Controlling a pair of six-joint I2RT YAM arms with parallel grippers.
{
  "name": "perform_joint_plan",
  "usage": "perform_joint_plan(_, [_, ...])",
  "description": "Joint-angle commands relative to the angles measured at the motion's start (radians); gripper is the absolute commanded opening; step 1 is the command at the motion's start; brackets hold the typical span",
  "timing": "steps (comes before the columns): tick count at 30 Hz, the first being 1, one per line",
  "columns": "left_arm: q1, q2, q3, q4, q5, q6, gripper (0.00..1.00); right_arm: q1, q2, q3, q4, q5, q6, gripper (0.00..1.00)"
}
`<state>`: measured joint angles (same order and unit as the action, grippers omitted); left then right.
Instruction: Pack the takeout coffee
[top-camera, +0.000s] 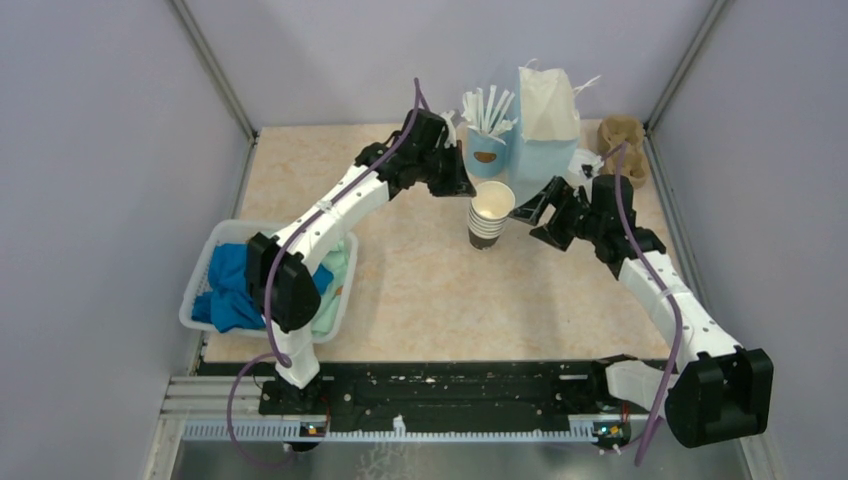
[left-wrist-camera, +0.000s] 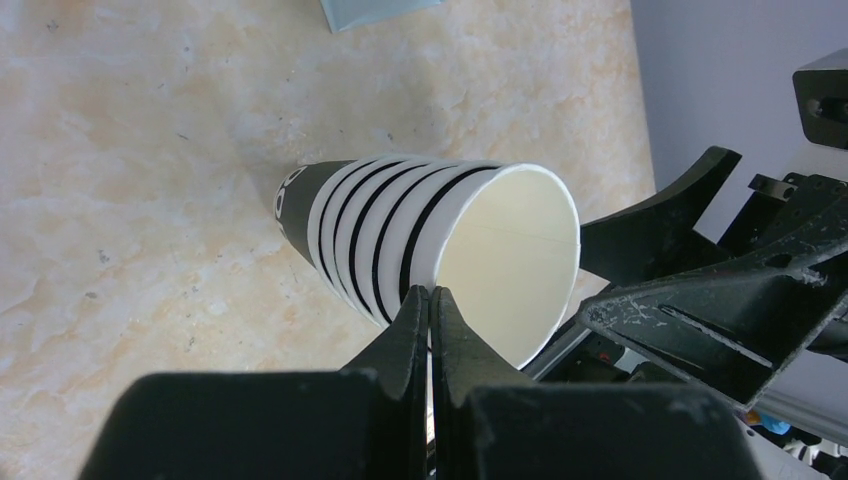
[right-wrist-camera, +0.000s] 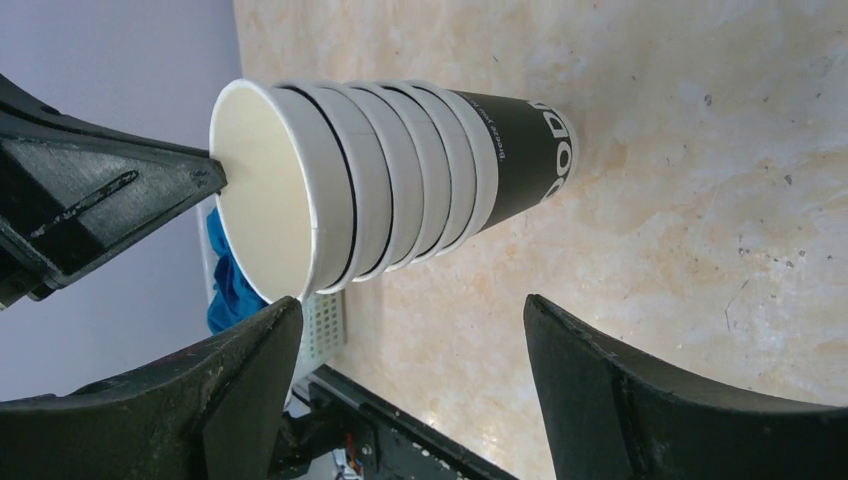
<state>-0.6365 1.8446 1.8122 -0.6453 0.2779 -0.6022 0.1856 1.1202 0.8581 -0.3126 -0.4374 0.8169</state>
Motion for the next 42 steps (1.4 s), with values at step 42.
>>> perform_joint_plan(42, [0.039,-0.263,0.146,-0.215,-0.054,0.103,0.00,0.039,0.086,0.223,-0.257,0.123,-0.235,0.78])
